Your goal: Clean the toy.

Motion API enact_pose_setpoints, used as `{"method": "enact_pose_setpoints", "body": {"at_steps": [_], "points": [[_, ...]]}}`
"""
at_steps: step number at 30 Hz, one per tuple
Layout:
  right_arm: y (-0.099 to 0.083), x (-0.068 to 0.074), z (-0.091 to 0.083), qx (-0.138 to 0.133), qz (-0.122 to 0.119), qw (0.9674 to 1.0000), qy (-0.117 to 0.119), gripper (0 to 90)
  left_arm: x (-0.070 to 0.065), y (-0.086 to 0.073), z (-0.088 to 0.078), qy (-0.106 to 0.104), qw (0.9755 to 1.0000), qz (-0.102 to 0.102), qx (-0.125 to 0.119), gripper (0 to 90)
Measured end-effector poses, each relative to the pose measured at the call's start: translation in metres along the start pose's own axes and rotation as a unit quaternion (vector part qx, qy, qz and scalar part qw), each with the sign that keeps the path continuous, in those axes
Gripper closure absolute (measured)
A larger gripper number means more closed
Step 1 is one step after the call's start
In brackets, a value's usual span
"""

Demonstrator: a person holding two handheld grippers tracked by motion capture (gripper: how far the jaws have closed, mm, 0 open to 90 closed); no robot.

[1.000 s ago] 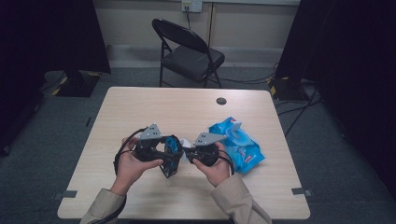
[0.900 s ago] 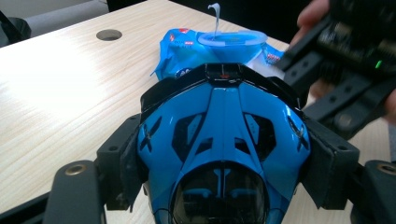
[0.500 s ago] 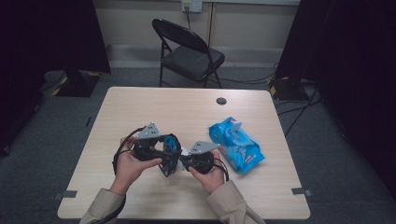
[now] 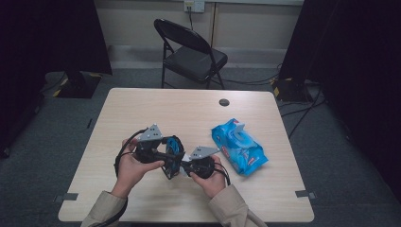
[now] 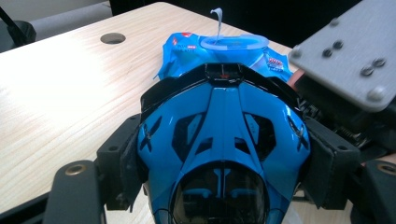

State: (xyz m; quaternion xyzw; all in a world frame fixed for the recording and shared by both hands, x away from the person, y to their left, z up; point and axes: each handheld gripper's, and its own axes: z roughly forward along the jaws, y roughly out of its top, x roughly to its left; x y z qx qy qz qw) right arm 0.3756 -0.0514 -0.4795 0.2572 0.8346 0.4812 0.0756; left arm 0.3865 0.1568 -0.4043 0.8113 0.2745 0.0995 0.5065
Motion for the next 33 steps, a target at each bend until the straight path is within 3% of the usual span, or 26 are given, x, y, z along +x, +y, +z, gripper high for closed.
{"method": "enact_pose_setpoints", "body": {"at_steps": [12, 18, 27, 33], "points": [[0.003, -0.012, -0.009, 0.003, 0.002, 0.9999, -0.015, 85.3, 0.0, 0.0, -0.002, -0.003, 1.0, -0.005, -0.006, 26.1], [0.018, -0.033, -0.034, -0.016, 0.008, 0.9987, -0.047, 85.4, 0.001, -0.001, -0.001, -0.003, 1.0, -0.005, -0.005, 26.1], [0.048, -0.051, -0.066, -0.056, 0.008, 0.9957, -0.074, 85.3, 0.003, -0.005, 0.003, -0.005, 0.9999, -0.009, 0.005, 26.1], [0.055, -0.046, -0.065, -0.069, 0.007, 0.9959, -0.058, 85.3, -0.001, -0.005, 0.007, -0.012, 0.9998, -0.002, 0.013, 26.1]]}}
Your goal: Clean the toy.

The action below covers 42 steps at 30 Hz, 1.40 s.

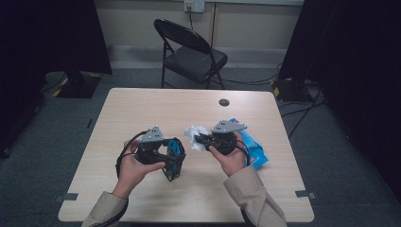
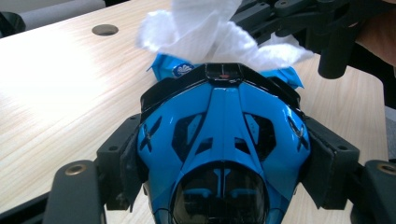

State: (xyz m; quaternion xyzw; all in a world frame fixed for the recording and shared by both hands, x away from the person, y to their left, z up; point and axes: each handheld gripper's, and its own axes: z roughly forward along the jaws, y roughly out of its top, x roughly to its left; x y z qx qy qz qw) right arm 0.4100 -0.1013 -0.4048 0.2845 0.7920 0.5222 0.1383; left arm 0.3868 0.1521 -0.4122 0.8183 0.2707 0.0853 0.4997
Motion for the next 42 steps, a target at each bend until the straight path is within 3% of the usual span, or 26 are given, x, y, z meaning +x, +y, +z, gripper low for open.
{"method": "enact_pose_setpoints", "body": {"at_steps": [12, 26, 42], "points": [[-0.001, 0.024, 0.023, 0.004, -0.009, 0.9988, 0.048, 85.4, 0.001, 0.0, 0.0, -0.003, 1.0, -0.001, -0.003, 26.1], [-0.018, 0.029, 0.034, 0.012, 0.002, 0.9979, 0.064, 85.4, 0.002, -0.001, -0.001, -0.001, 1.0, -0.002, 0.002, 26.1], [-0.049, 0.037, 0.054, 0.043, 0.025, 0.9954, 0.082, 85.4, 0.003, 0.001, -0.004, 0.001, 1.0, -0.002, -0.007, 26.1]]}}
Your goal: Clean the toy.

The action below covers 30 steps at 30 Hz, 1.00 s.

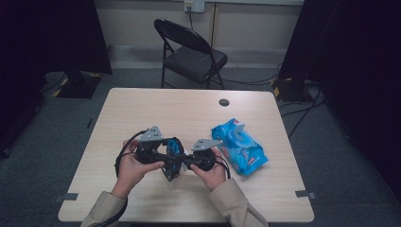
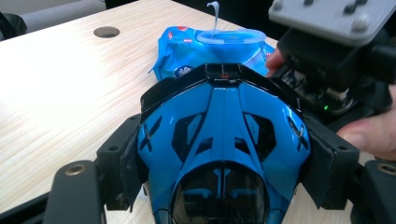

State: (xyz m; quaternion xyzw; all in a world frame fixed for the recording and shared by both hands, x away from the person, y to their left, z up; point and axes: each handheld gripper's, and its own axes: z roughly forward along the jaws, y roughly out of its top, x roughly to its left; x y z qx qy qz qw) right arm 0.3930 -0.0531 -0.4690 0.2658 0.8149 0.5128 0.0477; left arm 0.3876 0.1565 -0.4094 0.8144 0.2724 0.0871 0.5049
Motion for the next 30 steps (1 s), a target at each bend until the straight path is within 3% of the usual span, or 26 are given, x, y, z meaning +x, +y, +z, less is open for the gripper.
{"method": "enact_pose_setpoints", "body": {"at_steps": [16, 30], "points": [[-0.014, 0.002, 0.012, 0.03, -0.001, 0.9995, 0.003, 85.4, 0.0, 0.003, -0.005, 0.002, 0.9999, -0.003, -0.014, 26.1], [-0.012, -0.014, -0.005, 0.029, 0.002, 0.9993, -0.022, 85.3, 0.002, 0.002, -0.006, 0.007, 0.9999, -0.004, -0.012, 26.1]]}}
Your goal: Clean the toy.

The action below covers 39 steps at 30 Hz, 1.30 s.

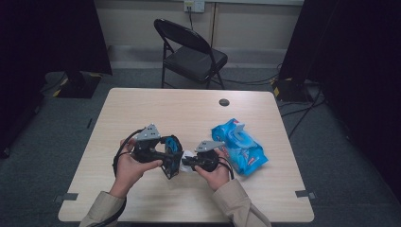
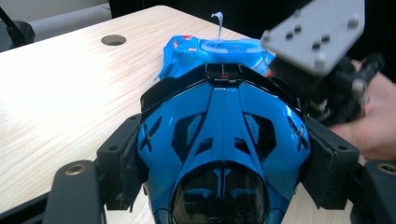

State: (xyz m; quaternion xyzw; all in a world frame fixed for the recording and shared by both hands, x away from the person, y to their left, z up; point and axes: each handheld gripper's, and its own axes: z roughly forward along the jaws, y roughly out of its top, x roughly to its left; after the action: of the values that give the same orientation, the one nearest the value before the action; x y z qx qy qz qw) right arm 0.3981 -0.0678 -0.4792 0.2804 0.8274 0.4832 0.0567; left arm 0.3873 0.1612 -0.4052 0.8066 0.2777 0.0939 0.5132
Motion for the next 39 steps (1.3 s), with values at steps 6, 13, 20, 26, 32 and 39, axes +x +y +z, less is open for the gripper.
{"method": "enact_pose_setpoints", "body": {"at_steps": [6, 13, 20, 26, 32, 39], "points": [[0.008, -0.012, -0.017, -0.012, 0.0, 0.9997, -0.022, 85.3, 0.0, 0.0, 0.001, 0.0, 1.0, 0.0, 0.0, 26.1], [0.017, -0.018, -0.03, -0.026, 0.0, 0.9992, -0.032, 85.3, 0.0, -0.001, 0.001, 0.001, 1.0, 0.0, 0.0, 26.1], [0.028, -0.023, -0.045, -0.046, -0.002, 0.9981, -0.042, 85.3, 0.001, -0.002, 0.001, 0.005, 1.0, -0.001, 0.003, 26.1], [0.039, -0.022, -0.056, -0.062, -0.008, 0.9972, -0.042, 85.4, 0.002, -0.002, 0.002, 0.005, 1.0, -0.001, 0.005, 26.1], [0.051, -0.014, -0.062, -0.076, -0.019, 0.9962, -0.037, 85.4, 0.001, -0.002, 0.003, 0.004, 1.0, -0.001, 0.006, 26.1], [0.057, -0.006, -0.06, -0.082, -0.028, 0.9959, -0.025, 85.4, 0.001, -0.003, 0.004, 0.006, 0.9999, -0.001, 0.008, 26.1]]}}
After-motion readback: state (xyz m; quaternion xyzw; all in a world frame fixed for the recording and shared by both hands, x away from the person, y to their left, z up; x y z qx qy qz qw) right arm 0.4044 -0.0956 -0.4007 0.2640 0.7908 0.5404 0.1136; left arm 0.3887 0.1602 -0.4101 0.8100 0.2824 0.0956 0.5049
